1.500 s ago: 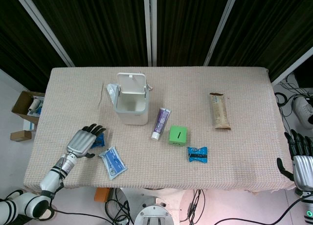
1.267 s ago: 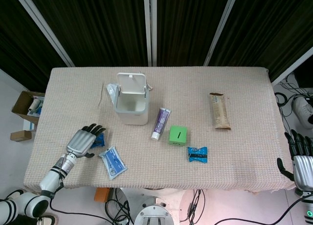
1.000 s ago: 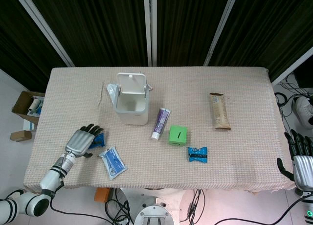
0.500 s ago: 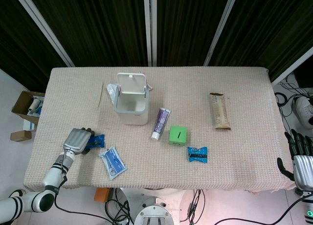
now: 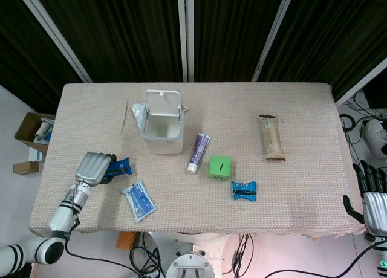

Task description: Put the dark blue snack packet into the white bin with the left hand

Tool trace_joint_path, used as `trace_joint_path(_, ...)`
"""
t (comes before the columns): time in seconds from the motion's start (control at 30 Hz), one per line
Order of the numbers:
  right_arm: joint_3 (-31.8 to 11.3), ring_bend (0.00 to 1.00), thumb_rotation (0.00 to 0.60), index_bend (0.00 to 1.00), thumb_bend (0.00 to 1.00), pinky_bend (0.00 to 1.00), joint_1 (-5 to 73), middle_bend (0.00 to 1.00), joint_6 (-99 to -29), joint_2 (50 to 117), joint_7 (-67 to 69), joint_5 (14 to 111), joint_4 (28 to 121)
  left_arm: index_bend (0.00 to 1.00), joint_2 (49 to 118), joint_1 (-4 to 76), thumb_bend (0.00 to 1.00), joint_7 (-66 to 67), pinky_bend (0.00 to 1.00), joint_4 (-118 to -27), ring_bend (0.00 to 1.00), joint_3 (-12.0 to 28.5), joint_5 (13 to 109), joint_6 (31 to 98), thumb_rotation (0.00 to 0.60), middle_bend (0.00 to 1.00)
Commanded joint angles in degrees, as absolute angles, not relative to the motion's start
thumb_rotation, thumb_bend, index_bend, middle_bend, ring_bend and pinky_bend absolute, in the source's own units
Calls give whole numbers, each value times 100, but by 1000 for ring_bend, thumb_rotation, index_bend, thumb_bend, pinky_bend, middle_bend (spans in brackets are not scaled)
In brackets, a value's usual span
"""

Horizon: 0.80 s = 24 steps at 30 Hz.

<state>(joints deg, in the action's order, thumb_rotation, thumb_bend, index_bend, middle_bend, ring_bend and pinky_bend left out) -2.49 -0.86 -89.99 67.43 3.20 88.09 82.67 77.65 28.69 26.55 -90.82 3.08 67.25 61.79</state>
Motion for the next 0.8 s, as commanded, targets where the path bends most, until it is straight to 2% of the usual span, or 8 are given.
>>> trace_joint_path(0.03, -250, 0, 600, 0, 344, 0, -89, 0, -9002, 6745, 341, 8807, 8255, 687, 7392, 2810, 443, 2482, 710, -9367, 581, 539, 6875, 6538, 600, 686)
trace_joint_path(0.17, -247, 0, 600, 0, 344, 0, -93, 0, -8996, 6745, 394, 8802, 8216, 683, 6905, 2758, 443, 2385, 725, -9705, 580, 820, 6874, 6867, 600, 685)
trace_joint_path(0.4, -247, 0, 600, 0, 344, 0, -95, 0, -9008, 6793, 432, 8811, 8177, 683, 6371, 2945, 440, 2281, 733, -10422, 580, 1311, 6897, 7023, 600, 685)
trace_joint_path(0.53, -244, 0, 600, 0, 344, 0, -91, 0, -8995, 6804, 413, 8811, 8186, 685, 6495, 3230, 438, 2437, 733, -10638, 580, 1496, 6815, 6893, 600, 685)
trace_joint_path(0.8, -260, 0, 600, 0, 344, 0, -113, 0, -8993, 6766, 442, 8754, 8181, 710, 7114, 4025, 432, 2739, 745, -10569, 597, 1981, 5994, 6479, 600, 702)
